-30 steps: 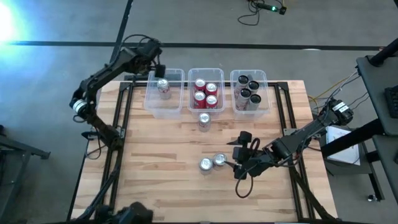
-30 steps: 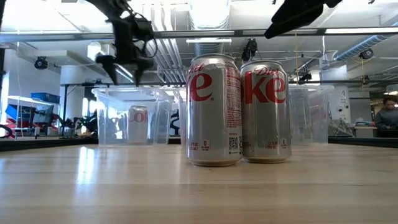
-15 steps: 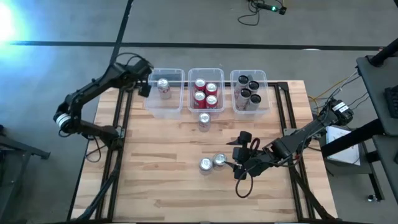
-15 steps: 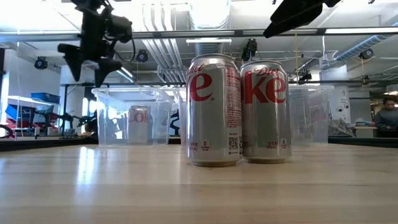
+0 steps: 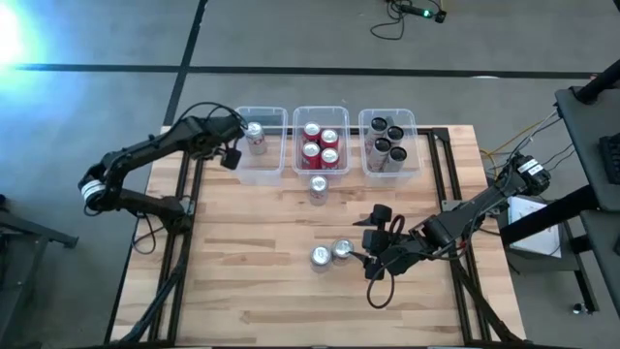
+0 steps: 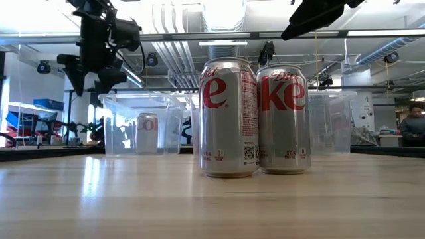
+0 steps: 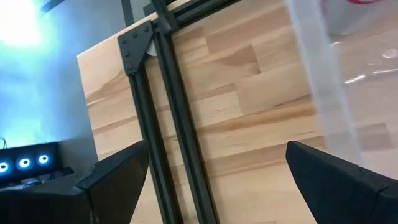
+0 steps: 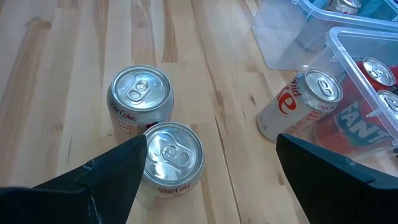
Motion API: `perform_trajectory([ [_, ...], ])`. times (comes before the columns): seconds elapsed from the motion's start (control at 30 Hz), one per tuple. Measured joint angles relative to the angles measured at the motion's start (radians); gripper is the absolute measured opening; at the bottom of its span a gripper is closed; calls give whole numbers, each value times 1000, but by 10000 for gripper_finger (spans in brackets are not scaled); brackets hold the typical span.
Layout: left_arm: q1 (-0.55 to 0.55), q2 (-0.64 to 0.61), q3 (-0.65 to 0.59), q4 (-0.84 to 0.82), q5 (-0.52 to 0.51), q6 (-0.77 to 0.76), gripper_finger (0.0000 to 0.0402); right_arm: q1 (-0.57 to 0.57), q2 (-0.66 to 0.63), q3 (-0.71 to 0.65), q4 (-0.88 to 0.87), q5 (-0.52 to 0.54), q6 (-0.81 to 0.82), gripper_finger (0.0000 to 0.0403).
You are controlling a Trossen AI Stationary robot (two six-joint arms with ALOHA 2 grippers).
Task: Sort soda cans
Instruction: Adjust the left transparent bin on the table, then put the bottom right red-silver soda can into the left transparent bin
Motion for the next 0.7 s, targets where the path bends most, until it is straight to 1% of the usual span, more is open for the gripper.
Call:
perform_trajectory([
  [0.13, -21, 0, 0, 1, 0, -12, 362, -2, 0, 0, 0, -1, -3, 352],
  [0.7, -44, -1, 0, -18, 5, -22, 362, -2, 0, 3, -6, -2, -12, 352],
])
